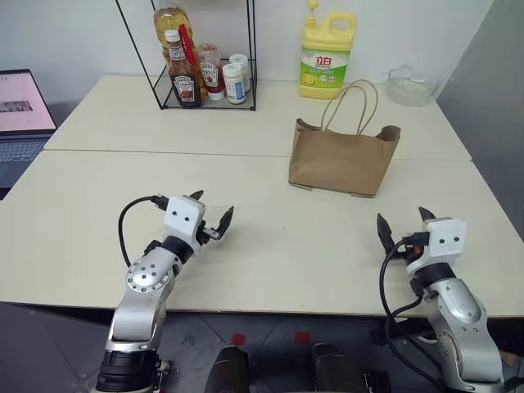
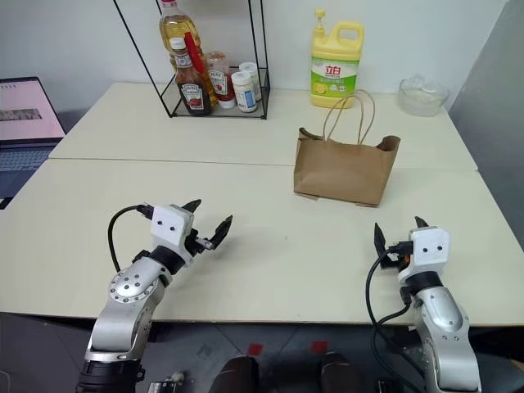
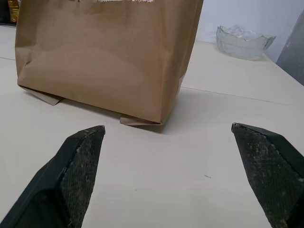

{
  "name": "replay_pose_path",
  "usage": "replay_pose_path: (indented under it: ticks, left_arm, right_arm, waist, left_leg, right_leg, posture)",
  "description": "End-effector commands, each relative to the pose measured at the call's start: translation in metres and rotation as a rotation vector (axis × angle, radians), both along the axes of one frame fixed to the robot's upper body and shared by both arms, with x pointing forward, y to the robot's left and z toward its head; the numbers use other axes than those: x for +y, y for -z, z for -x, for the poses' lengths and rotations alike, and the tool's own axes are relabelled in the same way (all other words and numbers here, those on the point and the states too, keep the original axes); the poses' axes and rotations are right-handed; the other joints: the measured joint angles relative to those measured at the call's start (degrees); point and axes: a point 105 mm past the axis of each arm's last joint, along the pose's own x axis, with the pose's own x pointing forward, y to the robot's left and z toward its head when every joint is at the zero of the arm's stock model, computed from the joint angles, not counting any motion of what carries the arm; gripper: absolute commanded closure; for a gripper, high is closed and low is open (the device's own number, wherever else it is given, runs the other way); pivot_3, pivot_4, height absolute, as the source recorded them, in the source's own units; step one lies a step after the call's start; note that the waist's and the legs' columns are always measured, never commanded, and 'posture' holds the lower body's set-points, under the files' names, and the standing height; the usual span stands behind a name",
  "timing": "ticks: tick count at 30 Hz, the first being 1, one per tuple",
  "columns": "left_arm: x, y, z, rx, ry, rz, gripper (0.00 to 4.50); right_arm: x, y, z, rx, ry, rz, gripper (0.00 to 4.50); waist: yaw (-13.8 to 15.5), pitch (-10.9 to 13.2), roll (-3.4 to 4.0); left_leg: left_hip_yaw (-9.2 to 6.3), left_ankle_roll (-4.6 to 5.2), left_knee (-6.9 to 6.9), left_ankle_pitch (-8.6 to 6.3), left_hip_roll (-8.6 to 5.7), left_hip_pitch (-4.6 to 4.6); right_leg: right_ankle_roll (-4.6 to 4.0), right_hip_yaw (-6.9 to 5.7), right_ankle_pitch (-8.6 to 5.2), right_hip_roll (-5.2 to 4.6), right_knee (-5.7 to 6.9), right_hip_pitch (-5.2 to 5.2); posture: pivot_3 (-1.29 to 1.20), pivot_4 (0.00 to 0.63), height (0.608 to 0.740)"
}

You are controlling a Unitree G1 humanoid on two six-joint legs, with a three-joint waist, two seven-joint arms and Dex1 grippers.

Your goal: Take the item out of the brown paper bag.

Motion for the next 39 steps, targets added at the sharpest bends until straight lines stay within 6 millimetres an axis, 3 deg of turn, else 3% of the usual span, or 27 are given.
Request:
replay_pose_path:
  ticks: [1,30,35,37,39]
  left_arm:
    - [-0.003,-0.017,0.003,-0.057,0.016,0.025,0.41]
    - [-0.006,-0.022,0.002,-0.079,0.014,0.003,0.41]
    - [-0.012,-0.034,0.002,-0.085,0.099,0.025,0.41]
    - [-0.031,-0.041,0.012,-0.075,0.281,0.005,0.41]
    - [-0.037,-0.046,0.014,-0.035,0.371,0.014,0.41]
  right_arm:
    - [0.002,-0.012,0.000,-0.052,-0.013,0.011,0.00]
    - [0.013,-0.017,0.000,-0.059,-0.063,0.026,0.00]
    - [0.027,-0.031,-0.001,-0.085,-0.132,0.029,0.00]
    - [0.034,-0.048,-0.007,-0.116,-0.170,0.035,0.00]
    - [0.038,-0.063,-0.012,-0.138,-0.199,0.040,0.00]
  waist:
    - [0.00,0.00,0.00]
    - [0.01,0.00,0.00]
    - [0.00,0.00,0.00]
    - [-0.12,0.01,0.00]
    - [-0.14,0.01,0.00]
  left_leg:
    - [0.00,0.00,0.00,0.00,0.00,0.00]
    - [0.00,0.00,0.00,0.00,0.00,0.00]
    - [0.00,0.00,0.00,0.00,0.00,0.00]
    - [0.00,0.00,0.00,0.00,0.00,0.00]
    - [0.00,0.00,0.00,0.00,0.00,0.00]
  right_leg:
    - [0.00,0.00,0.00,0.00,0.00,0.00]
    - [0.00,0.00,0.00,0.00,0.00,0.00]
    - [0.00,0.00,0.00,0.00,0.00,0.00]
    - [0.00,0.00,0.00,0.01,0.02,-0.01]
    - [0.00,0.00,0.00,0.01,0.05,-0.03]
  posture:
    - [0.00,0.150,0.740]
    - [0.00,0.150,0.740]
    - [0.00,0.150,0.740]
    - [0.00,0.150,0.740]
    - [0.00,0.150,0.740]
